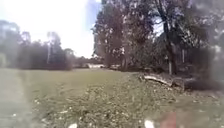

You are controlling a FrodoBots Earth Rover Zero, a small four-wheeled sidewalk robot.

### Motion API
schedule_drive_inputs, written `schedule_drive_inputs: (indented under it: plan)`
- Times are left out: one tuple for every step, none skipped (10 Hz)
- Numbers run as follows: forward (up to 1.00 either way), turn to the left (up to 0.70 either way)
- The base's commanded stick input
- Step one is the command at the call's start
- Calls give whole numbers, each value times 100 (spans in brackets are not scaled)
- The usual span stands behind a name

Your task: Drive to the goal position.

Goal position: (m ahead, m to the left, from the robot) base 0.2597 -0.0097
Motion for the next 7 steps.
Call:
schedule_drive_inputs:
  plan:
    - [70, 0]
    - [70, 0]
    - [70, 0]
    - [70, 0]
    - [70, 0]
    - [70, 0]
    - [70, 3]
